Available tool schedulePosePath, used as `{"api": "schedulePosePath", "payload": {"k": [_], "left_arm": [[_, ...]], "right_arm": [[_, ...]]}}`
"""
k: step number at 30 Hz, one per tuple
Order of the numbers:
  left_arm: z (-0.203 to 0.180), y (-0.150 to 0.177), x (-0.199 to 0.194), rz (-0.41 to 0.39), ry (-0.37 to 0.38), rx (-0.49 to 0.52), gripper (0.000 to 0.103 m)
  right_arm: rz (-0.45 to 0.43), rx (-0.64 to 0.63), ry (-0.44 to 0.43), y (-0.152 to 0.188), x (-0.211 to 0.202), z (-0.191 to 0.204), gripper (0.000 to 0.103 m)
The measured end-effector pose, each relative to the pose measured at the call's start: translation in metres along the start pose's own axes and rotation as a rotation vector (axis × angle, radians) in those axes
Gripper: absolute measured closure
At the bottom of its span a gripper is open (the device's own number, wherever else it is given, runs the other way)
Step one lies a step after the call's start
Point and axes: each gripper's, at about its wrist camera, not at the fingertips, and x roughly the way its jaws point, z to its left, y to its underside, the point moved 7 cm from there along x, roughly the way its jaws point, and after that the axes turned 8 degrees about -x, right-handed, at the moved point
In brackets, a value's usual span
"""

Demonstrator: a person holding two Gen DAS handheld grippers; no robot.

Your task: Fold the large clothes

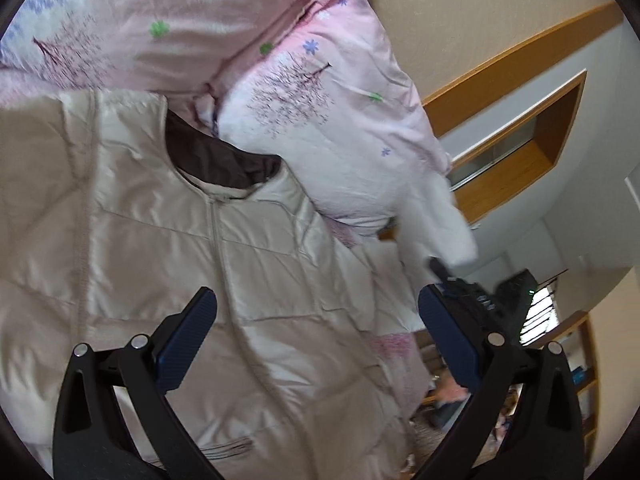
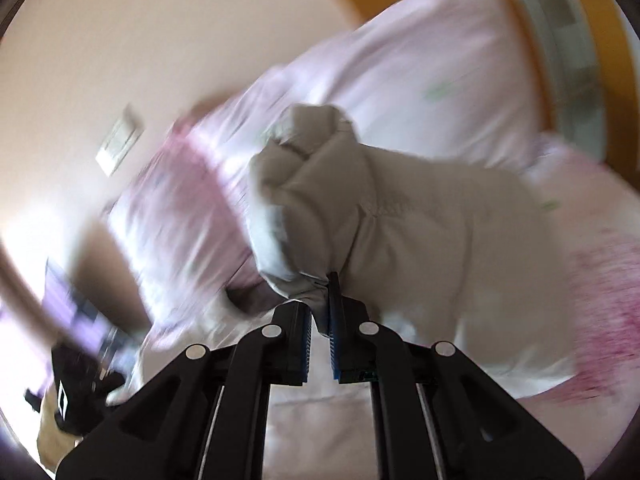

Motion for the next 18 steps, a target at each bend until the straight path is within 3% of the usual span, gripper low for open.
{"api": "schedulePosePath", "payload": {"k": [8, 12, 15, 16, 17, 18], "left_arm": [[0.019, -0.001, 0.028, 0.049, -0.002, -0.103, 0.004], [0.041, -0.001, 0.049, 0.100, -0.072, -0.153, 0.009], [0.052, 0.001, 0.063, 0.141, -0.111, -0.186, 0.018], [0.056, 0.003, 0.067, 0.153, -0.124, -0.194, 0.023], [0.061, 0.004, 0.073, 0.166, -0.142, -0.205, 0.027], [0.064, 0.005, 0.075, 0.172, -0.151, -0.209, 0.029]], "right_arm": [[0.272, -0.173, -0.065, 0.075, 0.086, 0.081, 0.096], [0.351, -0.282, -0.016, 0.106, 0.098, 0.098, 0.095], [0.374, -0.366, 0.032, 0.115, 0.100, 0.105, 0.089], [0.383, -0.382, 0.037, 0.116, 0.099, 0.106, 0.082], [0.390, -0.389, 0.036, 0.119, 0.098, 0.101, 0.054], [0.378, -0.398, 0.035, 0.121, 0.092, 0.103, 0.036]]}}
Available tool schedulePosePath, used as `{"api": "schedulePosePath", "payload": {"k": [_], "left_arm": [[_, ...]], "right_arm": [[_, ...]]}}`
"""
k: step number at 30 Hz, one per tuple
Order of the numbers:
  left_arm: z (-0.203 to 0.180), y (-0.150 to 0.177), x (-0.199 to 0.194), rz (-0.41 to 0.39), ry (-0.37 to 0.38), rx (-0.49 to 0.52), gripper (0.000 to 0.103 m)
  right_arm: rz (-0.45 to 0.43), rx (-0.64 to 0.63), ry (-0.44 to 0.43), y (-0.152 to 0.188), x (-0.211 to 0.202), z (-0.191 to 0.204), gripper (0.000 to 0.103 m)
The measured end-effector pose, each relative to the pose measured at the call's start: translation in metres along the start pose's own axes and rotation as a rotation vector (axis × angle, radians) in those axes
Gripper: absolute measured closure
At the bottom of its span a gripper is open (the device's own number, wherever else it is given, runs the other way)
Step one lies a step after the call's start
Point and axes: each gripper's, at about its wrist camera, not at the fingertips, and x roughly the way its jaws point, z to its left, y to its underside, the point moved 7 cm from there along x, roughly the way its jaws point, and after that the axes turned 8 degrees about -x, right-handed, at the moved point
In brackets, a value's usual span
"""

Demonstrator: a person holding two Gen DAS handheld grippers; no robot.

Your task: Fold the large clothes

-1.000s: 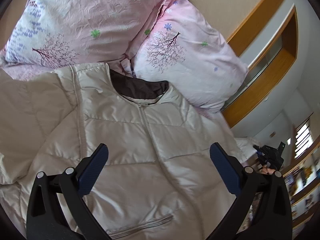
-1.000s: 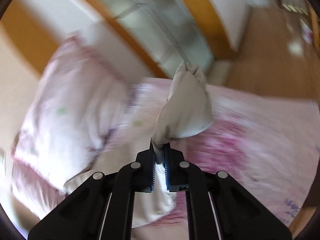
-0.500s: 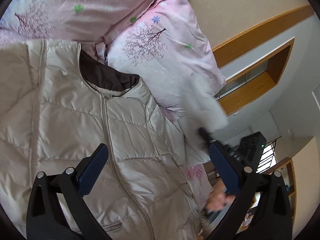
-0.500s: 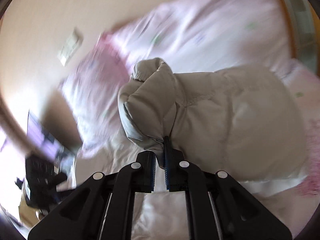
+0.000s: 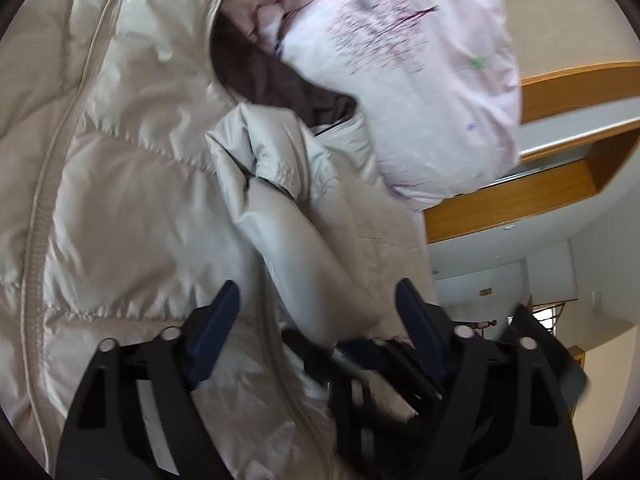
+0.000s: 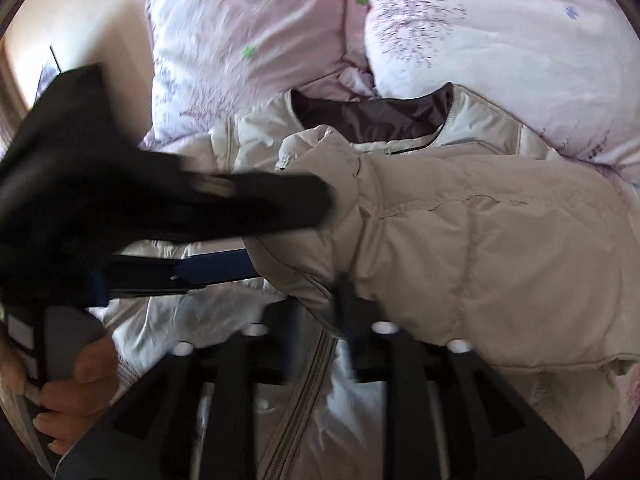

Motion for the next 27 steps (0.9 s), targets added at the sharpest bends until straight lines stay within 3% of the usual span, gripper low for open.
{"api": "schedulePosePath", "payload": {"k": [1, 3, 7, 10, 15, 18, 23, 25, 27], "left_arm": [[0.002, -0.001, 0.003, 0.004, -0.012, -0.006, 0.036], [0.009, -0.003, 0.007, 0.003, -0.027, -0.026, 0.041], [0.023, -0.009, 0.007, 0.001, -0.063, -0.051, 0.081], [0.028, -0.017, -0.002, -0.026, -0.081, -0.038, 0.088], [0.030, -0.031, -0.032, -0.107, -0.106, -0.016, 0.090], [0.043, -0.029, -0.047, -0.116, -0.137, -0.021, 0.090], [0.066, -0.019, -0.046, -0.097, -0.166, -0.056, 0.083], [0.063, -0.016, -0.050, -0.105, -0.163, -0.050, 0.079], [0.058, -0.011, -0.065, -0.126, -0.155, -0.037, 0.067]], "right_arm": [[-0.021, -0.010, 0.034, 0.000, -0.002, 0.002, 0.027], [-0.037, -0.047, 0.029, 0.002, -0.008, 0.007, 0.026], [-0.069, 0.040, -0.030, 0.003, -0.027, -0.005, 0.026], [-0.108, 0.125, -0.052, 0.000, -0.045, -0.024, 0.026], [-0.170, 0.265, -0.049, -0.006, -0.072, -0.061, 0.030], [-0.164, 0.301, -0.044, -0.011, -0.073, -0.070, 0.041], [-0.033, 0.301, -0.126, -0.022, -0.029, -0.044, 0.068], [0.014, 0.279, -0.168, -0.027, -0.009, -0.026, 0.075], [0.069, 0.239, -0.213, -0.033, 0.012, -0.003, 0.078]]}}
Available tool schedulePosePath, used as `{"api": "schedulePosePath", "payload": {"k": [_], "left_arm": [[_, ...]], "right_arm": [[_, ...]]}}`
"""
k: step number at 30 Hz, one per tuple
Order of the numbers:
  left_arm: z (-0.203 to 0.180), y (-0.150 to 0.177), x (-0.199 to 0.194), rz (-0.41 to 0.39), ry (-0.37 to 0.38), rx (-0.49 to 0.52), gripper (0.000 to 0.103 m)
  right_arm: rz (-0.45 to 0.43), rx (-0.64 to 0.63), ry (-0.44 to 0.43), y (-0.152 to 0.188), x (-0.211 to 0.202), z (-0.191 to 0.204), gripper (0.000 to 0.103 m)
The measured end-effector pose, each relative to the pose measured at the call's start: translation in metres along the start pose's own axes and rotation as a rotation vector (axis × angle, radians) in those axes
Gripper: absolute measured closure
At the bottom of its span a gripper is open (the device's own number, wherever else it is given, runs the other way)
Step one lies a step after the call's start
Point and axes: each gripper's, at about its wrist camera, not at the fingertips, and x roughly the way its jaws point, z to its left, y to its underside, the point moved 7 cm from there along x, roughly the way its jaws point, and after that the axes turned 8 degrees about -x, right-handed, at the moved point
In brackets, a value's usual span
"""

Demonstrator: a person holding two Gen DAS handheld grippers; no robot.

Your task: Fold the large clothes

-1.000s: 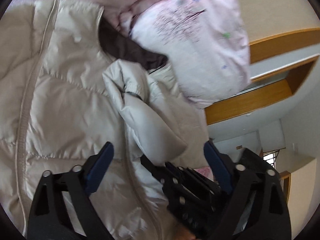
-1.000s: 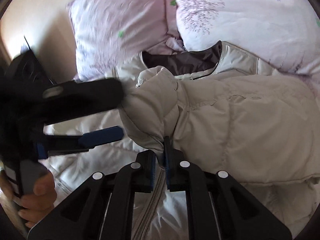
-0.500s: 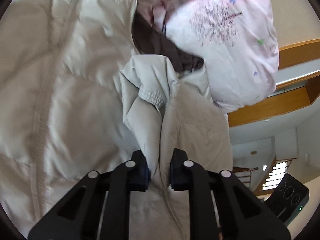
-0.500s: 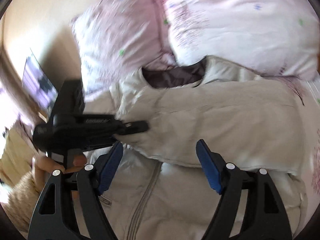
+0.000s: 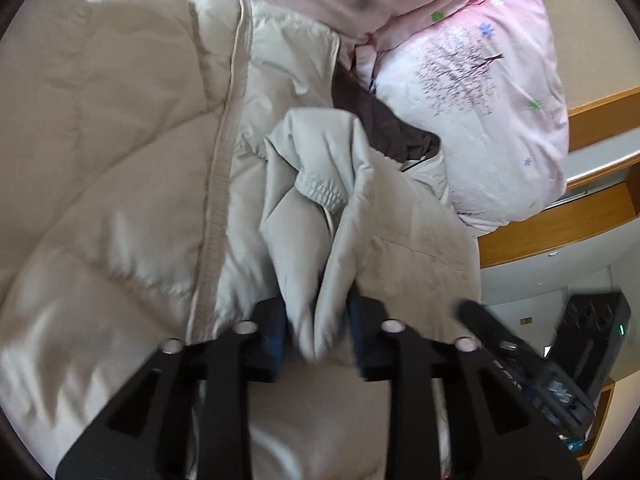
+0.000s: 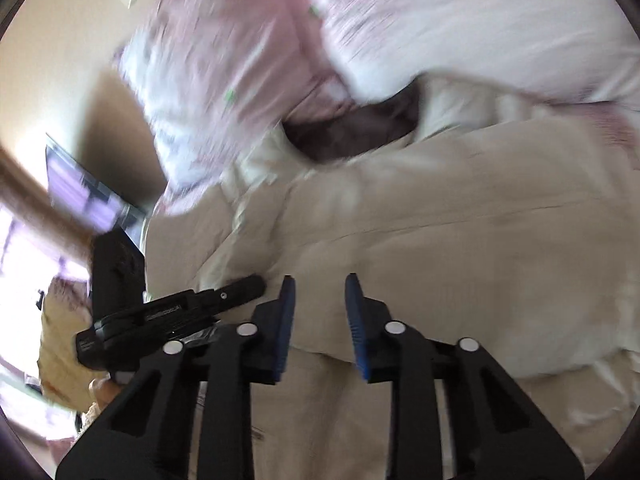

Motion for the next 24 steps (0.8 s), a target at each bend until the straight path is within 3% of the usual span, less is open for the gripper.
{"api": "schedulePosePath", "payload": {"k": [2, 5, 8, 10, 13, 15, 17, 21, 24], "left_arm": [[-0.001, 0.002, -0.023, -0.039, 0.020, 0.019, 0.050], [0.011, 0.007, -0.079, -0.142, 0.048, 0.043, 0.039], [0.049, 0.015, -0.146, -0.288, 0.022, 0.042, 0.036], [0.076, 0.019, -0.175, -0.358, -0.024, 0.015, 0.036], [0.130, 0.025, -0.217, -0.451, -0.076, -0.084, 0.037], [0.173, 0.029, -0.240, -0.508, -0.113, -0.194, 0.038], [0.210, 0.031, -0.260, -0.555, -0.113, -0.311, 0.038], [0.254, 0.028, -0.282, -0.633, -0.084, -0.461, 0.038], [0.274, 0.023, -0.291, -0.677, -0.056, -0.541, 0.043]], "right_arm": [[0.050, -0.043, -0.029, -0.003, 0.022, 0.022, 0.080], [0.068, -0.093, -0.030, -0.007, 0.040, 0.043, 0.081], [0.127, -0.121, -0.007, -0.004, 0.066, 0.054, 0.081], [0.195, -0.155, 0.068, 0.004, 0.090, 0.051, 0.080], [0.181, -0.212, 0.120, 0.004, 0.099, 0.054, 0.080], [0.189, -0.199, 0.079, 0.004, 0.091, 0.059, 0.071], [0.174, -0.160, 0.026, 0.004, 0.077, 0.064, 0.037], [0.076, -0.149, -0.040, 0.000, 0.033, 0.073, 0.032], [0.049, -0.132, -0.066, 0.003, 0.011, 0.069, 0.030]]}}
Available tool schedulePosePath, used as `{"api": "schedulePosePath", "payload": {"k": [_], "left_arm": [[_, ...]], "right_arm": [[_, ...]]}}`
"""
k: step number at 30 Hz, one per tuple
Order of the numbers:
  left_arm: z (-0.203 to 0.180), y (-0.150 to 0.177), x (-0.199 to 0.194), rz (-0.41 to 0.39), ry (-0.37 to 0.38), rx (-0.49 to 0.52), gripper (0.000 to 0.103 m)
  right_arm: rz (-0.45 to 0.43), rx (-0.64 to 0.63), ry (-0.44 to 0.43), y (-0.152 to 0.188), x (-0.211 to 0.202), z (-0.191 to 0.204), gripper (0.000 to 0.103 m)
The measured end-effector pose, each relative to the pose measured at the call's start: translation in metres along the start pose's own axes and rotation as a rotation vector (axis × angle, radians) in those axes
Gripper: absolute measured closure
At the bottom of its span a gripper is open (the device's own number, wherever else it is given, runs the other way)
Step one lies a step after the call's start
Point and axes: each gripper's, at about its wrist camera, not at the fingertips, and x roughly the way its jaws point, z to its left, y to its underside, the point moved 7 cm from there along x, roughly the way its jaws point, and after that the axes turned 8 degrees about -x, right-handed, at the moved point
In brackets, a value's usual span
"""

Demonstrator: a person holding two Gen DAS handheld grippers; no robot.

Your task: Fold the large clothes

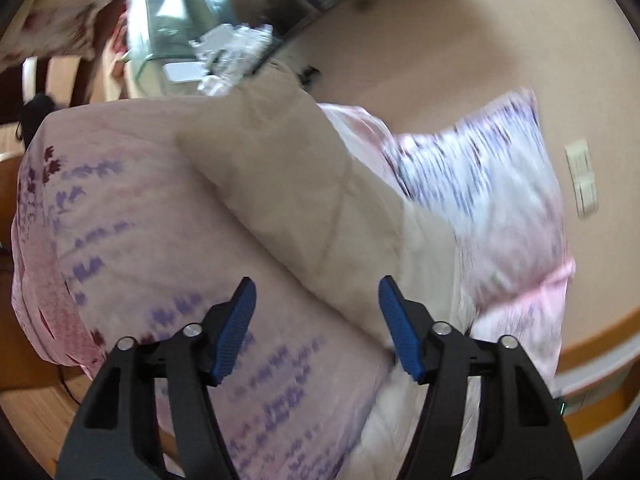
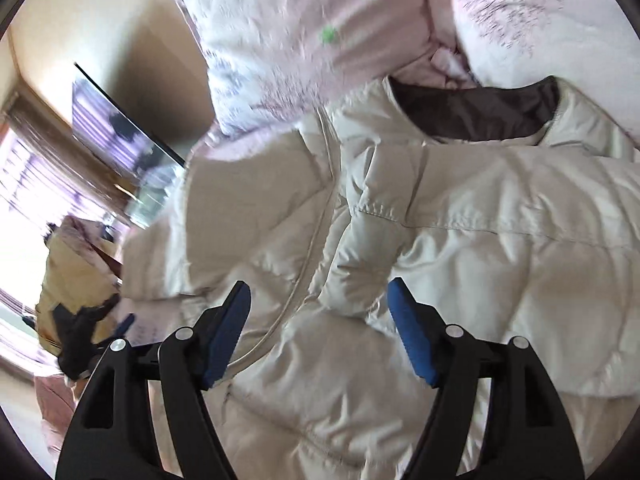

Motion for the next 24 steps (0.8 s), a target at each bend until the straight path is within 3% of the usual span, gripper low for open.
{"api": "schedulePosePath", "payload": {"k": [4, 5, 9, 13, 15, 19, 24], "left_arm": [[0.011, -0.021, 0.012, -0.043, -0.029, -0.099, 0.052], [0.014, -0.027, 0.016, -0.055, -0.032, -0.123, 0.059], [0.024, -0.042, 0.016, -0.084, -0.032, -0.166, 0.068], [0.030, -0.050, 0.021, -0.085, -0.043, -0.193, 0.090], [0.025, -0.054, 0.019, -0.086, -0.022, -0.191, 0.095], [-0.009, -0.060, 0.002, -0.116, 0.029, -0.124, 0.096], [-0.089, -0.057, -0.022, -0.139, 0.134, 0.013, 0.096]], "right_arm": [[0.003, 0.007, 0.009, 0.010, -0.010, -0.003, 0.030], [0.004, 0.007, 0.011, 0.012, -0.012, -0.003, 0.030], [0.010, 0.005, 0.019, 0.021, -0.019, -0.011, 0.030], [0.006, 0.008, 0.022, 0.027, -0.025, -0.016, 0.030], [-0.008, 0.009, 0.028, 0.028, -0.031, -0.020, 0.030], [-0.046, 0.015, 0.043, 0.028, -0.047, -0.029, 0.030], [-0.100, 0.043, 0.060, 0.029, -0.072, -0.047, 0.030]]}}
